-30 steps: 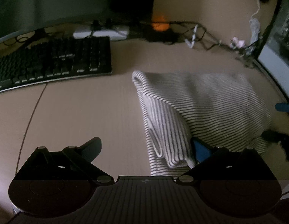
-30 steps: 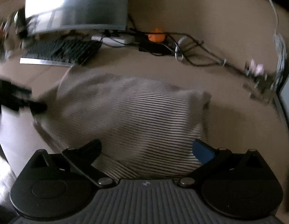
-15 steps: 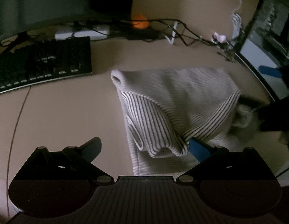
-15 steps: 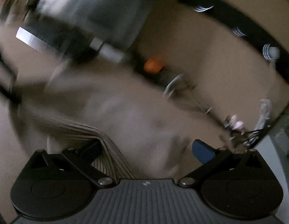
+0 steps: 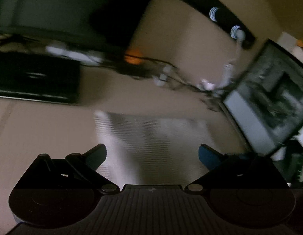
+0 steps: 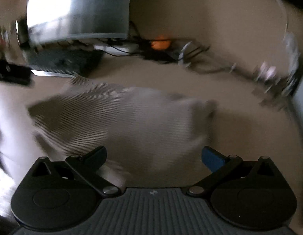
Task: Fold clothes
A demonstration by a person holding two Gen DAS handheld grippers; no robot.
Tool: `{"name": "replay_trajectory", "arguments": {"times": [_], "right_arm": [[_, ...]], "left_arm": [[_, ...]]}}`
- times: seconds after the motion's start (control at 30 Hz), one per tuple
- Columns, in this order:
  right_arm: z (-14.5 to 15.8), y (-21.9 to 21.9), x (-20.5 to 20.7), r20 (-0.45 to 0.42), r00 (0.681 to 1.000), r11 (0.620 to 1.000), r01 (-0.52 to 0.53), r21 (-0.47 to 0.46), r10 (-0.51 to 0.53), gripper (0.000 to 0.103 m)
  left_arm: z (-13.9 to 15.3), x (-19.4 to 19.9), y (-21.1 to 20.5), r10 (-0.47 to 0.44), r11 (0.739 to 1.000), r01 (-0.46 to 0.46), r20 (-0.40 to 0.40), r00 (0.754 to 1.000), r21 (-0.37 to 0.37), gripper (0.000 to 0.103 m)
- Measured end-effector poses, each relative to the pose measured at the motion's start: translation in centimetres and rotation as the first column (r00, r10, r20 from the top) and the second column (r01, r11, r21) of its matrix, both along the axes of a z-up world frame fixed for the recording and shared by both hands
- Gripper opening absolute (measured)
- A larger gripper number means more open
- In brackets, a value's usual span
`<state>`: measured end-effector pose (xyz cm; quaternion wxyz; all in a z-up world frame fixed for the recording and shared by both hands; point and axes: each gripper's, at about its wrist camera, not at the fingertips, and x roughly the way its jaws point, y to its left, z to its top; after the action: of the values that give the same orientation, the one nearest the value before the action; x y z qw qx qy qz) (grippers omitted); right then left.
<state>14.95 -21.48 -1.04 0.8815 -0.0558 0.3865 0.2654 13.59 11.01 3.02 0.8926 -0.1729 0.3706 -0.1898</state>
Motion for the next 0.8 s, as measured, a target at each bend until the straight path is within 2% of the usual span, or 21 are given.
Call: {"name": "replay_trajectory", "arguments": {"times": [0.1, 0.17, 0.23, 0.3, 0.4, 0.5, 0.53, 0.6, 0.67, 0.73, 0.8], "right_arm": [[-1.5, -0.2, 0.9, -0.12, 0.993, 0.997, 0.021, 0.079, -0.011, 0.103], [-2.3, -0.1, 1.3, -0.135, 0.991, 0.997, 0.01, 0.072, 0.0, 0.103], [-2.4, -0.4, 1.7, -0.143, 0.99, 0.997, 0.0, 0.076, 0.011, 0.103], [-2.3, -0.8, 2.2, -0.151, 0.988, 0.996, -0.008, 0.087, 0.021, 0.103], [-2.3, -1.2, 3.3, -0.108, 0.994, 1.0, 0.017, 0.014, -0.015, 0.103], [-1.7, -1.4, 4.5, -0.048, 0.997, 0.995, 0.062, -0.073, -0.065, 0.103], [-1.2, -1.4, 4.5, -0.022, 0.997, 0.994, 0.068, -0.084, -0.07, 0.103], [0.0, -1.0, 4.0, 0.033, 0.998, 0.994, 0.064, -0.092, -0.061, 0.103], [0.9, -0.2, 3.0, 0.068, 0.997, 0.997, 0.034, -0.075, -0.029, 0.103], [0.9, 1.0, 2.1, 0.063, 0.998, 0.999, -0.004, -0.045, 0.007, 0.103], [-0.5, 2.2, 1.5, 0.006, 0.999, 0.998, -0.038, -0.043, 0.038, 0.103]], "left_arm": [[-2.2, 1.6, -2.4, -0.042, 0.999, 0.043, -0.069, 0.997, 0.022, 0.103], [-3.8, 2.2, -3.3, -0.029, 0.999, 0.035, -0.145, 0.989, 0.039, 0.102], [-4.4, 1.7, -4.2, -0.04, 0.998, 0.048, -0.157, 0.987, 0.046, 0.102], [-4.8, 1.0, -4.8, -0.066, 0.997, 0.07, -0.184, 0.981, 0.013, 0.103], [-5.3, 0.1, -5.5, -0.123, 0.99, 0.106, -0.222, 0.967, -0.087, 0.102], [-4.0, -0.9, -5.8, -0.131, 0.985, 0.104, -0.197, 0.972, -0.141, 0.102], [-3.2, -1.3, -5.6, -0.115, 0.987, 0.092, -0.171, 0.979, -0.135, 0.102], [-1.8, -1.8, -5.0, -0.053, 0.997, 0.045, -0.109, 0.993, -0.068, 0.103], [-0.9, -1.8, -4.4, 0.041, 0.997, -0.037, -0.058, 0.998, 0.061, 0.103], [-1.1, -1.0, -3.9, 0.115, 0.978, -0.104, -0.05, 0.992, 0.182, 0.103], [-1.7, 0.1, -3.5, 0.168, 0.954, -0.145, -0.068, 0.983, 0.26, 0.103]]}}
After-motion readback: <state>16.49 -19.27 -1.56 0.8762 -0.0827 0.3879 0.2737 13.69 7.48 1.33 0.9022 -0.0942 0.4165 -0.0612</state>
